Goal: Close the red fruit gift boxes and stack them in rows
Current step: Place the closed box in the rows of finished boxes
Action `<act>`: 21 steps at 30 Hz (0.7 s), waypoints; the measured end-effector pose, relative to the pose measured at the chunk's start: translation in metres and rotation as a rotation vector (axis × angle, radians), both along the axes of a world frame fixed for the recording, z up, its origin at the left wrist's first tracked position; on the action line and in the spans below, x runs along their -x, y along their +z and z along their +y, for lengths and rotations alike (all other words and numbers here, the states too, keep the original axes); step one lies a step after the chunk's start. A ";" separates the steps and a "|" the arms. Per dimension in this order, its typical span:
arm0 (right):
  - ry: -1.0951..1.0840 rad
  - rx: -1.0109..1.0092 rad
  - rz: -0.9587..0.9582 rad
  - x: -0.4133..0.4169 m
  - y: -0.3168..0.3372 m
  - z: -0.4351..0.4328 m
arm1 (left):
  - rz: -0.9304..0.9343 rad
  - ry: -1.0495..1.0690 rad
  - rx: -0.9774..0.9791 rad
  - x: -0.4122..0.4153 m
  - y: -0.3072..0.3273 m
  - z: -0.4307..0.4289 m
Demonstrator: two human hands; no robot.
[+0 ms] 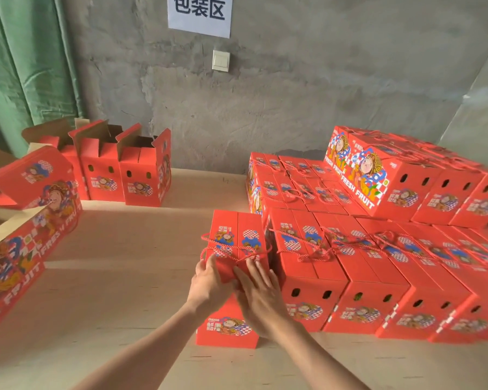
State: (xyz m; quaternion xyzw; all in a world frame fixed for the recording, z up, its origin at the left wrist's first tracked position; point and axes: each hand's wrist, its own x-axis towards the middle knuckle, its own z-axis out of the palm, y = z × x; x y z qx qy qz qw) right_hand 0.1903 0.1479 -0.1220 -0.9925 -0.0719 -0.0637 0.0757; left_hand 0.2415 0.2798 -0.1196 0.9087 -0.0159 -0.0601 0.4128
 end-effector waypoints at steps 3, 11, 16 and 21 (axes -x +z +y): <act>0.031 0.022 -0.044 -0.001 -0.008 -0.003 | -0.031 -0.019 -0.032 0.002 -0.006 -0.002; 0.073 0.040 0.026 -0.023 -0.003 -0.006 | -0.157 -0.127 -0.166 -0.005 -0.006 0.006; -0.101 0.053 -0.032 -0.030 -0.006 0.016 | -0.480 -0.299 -0.397 -0.001 0.005 0.025; -0.239 -0.035 -0.266 -0.016 -0.033 0.066 | -0.564 -0.525 -0.314 0.001 0.000 0.057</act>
